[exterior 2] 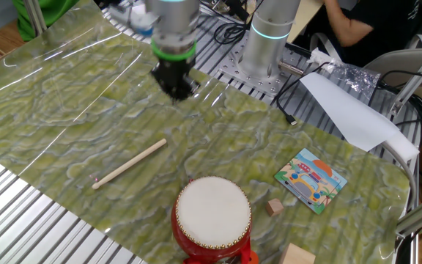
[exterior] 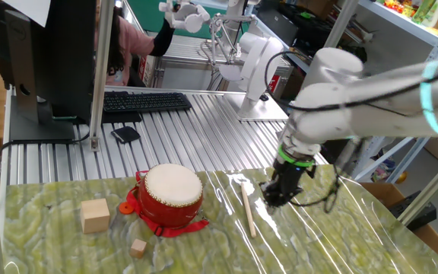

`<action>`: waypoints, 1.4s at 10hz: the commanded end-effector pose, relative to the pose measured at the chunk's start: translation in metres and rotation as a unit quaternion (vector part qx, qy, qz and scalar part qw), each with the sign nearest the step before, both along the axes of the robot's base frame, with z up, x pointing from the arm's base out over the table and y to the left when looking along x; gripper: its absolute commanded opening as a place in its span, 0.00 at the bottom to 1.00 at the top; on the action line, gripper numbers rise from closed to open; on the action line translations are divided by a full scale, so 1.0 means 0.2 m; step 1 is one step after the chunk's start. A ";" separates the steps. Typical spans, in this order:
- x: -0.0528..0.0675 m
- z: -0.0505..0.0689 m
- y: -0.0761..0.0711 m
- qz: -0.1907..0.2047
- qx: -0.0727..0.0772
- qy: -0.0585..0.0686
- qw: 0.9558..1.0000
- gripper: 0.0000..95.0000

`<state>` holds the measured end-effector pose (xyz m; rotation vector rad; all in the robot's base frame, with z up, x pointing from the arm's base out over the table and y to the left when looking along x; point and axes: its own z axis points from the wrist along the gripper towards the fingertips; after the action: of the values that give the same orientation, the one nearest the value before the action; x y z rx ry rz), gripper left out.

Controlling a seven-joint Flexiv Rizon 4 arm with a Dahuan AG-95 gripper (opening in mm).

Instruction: Play the drum

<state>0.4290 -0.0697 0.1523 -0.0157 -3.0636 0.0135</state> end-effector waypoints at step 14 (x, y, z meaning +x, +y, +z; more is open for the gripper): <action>-0.43 0.21 -0.02 0.059 0.022 -0.026 0.998 0.00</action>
<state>0.3470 -0.0732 0.1927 0.1683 -3.1046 -0.0602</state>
